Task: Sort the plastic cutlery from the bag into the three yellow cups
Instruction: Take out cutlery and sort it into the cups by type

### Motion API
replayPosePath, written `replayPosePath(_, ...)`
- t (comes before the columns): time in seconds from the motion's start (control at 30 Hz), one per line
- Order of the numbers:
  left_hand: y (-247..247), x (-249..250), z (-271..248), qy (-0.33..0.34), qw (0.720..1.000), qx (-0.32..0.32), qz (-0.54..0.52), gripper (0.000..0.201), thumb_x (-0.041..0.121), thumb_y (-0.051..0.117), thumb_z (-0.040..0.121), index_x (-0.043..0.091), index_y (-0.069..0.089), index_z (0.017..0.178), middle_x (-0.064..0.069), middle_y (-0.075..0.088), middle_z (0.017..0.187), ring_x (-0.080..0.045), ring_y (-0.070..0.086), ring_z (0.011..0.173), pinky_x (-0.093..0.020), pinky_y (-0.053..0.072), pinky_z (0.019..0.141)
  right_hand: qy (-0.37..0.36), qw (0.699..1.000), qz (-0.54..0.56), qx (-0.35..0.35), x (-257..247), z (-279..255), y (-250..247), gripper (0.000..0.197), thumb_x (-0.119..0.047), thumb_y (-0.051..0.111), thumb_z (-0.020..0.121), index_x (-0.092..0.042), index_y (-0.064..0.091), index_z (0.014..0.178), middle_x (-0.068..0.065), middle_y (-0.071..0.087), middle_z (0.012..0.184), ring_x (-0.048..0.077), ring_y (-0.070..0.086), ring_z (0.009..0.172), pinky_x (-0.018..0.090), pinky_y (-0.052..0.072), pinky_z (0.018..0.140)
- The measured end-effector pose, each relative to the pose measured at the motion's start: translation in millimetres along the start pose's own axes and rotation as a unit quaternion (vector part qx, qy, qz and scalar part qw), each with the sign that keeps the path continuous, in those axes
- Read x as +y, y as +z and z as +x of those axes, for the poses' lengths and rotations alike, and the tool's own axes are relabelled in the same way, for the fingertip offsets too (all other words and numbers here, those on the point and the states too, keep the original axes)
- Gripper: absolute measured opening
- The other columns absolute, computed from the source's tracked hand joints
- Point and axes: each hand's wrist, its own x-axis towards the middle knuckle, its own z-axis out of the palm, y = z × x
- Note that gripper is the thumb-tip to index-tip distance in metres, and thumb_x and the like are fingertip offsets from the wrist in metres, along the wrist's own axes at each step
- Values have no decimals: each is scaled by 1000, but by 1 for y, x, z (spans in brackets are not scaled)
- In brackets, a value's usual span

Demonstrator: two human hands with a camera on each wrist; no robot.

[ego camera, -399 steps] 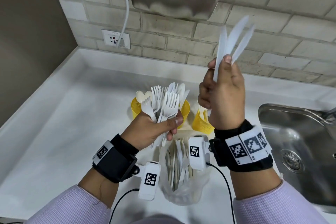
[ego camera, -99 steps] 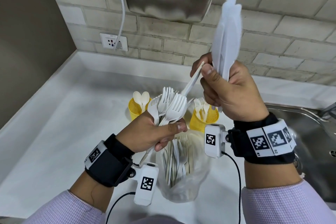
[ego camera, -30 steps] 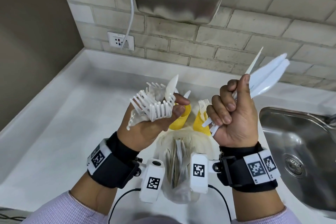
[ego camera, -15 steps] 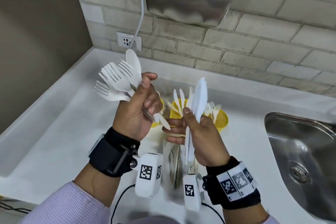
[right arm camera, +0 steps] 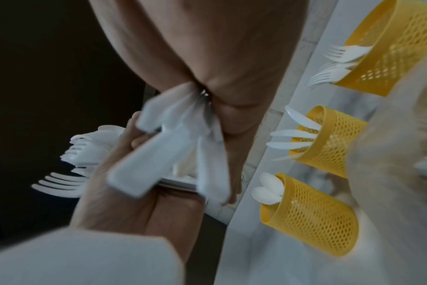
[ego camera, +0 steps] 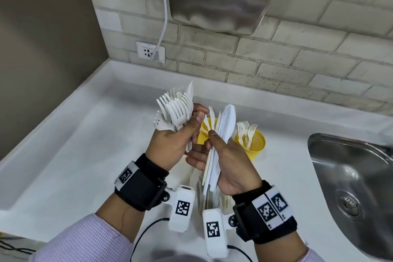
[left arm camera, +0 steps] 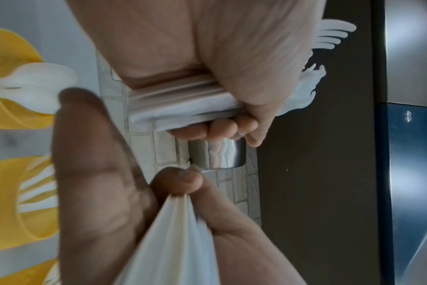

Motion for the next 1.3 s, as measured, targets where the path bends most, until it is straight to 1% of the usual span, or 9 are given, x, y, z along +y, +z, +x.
replayPosePath(0.23,4,1,-5,4,1000,-8,13,23,26,61,95,6,68,103,10,47,56,-12,40,51,-20,41,51,-31,998,-51,-8,1,1,-11,36,-33,46,109,-7,54,86,27,74,97,42,74,100,59,56,94)
replayPosePath(0.3,4,0,-5,9,1000,-16,20,26,24,60,96,0,67,102,14,53,54,-5,40,49,-17,37,50,-112,987,-108,30,-4,0,-14,37,-36,45,109,-7,55,89,19,69,77,38,71,73,54,61,74)
replayPosePath(0.37,4,2,-7,-10,999,-22,21,27,21,60,96,-5,66,102,17,55,52,-2,39,46,-13,34,48,-203,970,-126,56,-16,-4,-16,42,-40,45,107,-8,51,80,9,41,55,22,44,45,35,45,48)
replayPosePath(0.47,1,3,-9,-40,999,-31,5,31,25,68,95,-6,67,97,13,47,50,-7,32,46,-17,29,46,-283,945,-161,24,-45,-18,-12,42,-45,49,102,-9,51,80,0,26,54,14,23,44,25,21,46)
replayPosePath(0.63,5,7,-13,-94,993,-65,9,38,31,69,94,-7,67,95,12,42,49,-12,25,47,-25,18,45,-400,864,-305,-7,-82,-38,-6,14,-26,70,95,-14,68,88,-6,37,51,9,34,43,19,33,47)
replayPosePath(0.83,18,9,-18,-117,987,-99,44,35,37,69,93,3,72,87,12,37,50,-11,26,47,-19,24,45,-381,858,-340,-48,-99,-42,-23,9,-17,73,92,-13,75,100,-9,28,49,13,27,45,18,32,48)
replayPosePath(1.0,39,15,-20,-136,980,-132,61,26,13,57,101,-11,63,95,15,49,45,-5,27,44,-17,22,44,-368,829,-411,-90,-110,-47,-39,6,-18,74,92,-16,78,97,-7,33,49,11,34,47,19,35,53)
replayPosePath(1.13,53,17,-21,-145,977,-144,68,26,11,58,100,-15,60,99,14,50,45,-4,28,43,-17,22,43,-348,820,-437,-126,-120,-52,-50,2,-9,74,92,-10,75,92,-13,39,44,4,37,43,15,36,52)
replayPosePath(1.3,64,9,-27,-131,976,-166,59,26,31,71,93,5,71,86,6,47,56,-11,29,45,-23,23,46,-325,828,-432,-153,-122,-52,-68,2,-12,76,91,-13,75,92,-7,46,47,9,43,47,18,43,59)
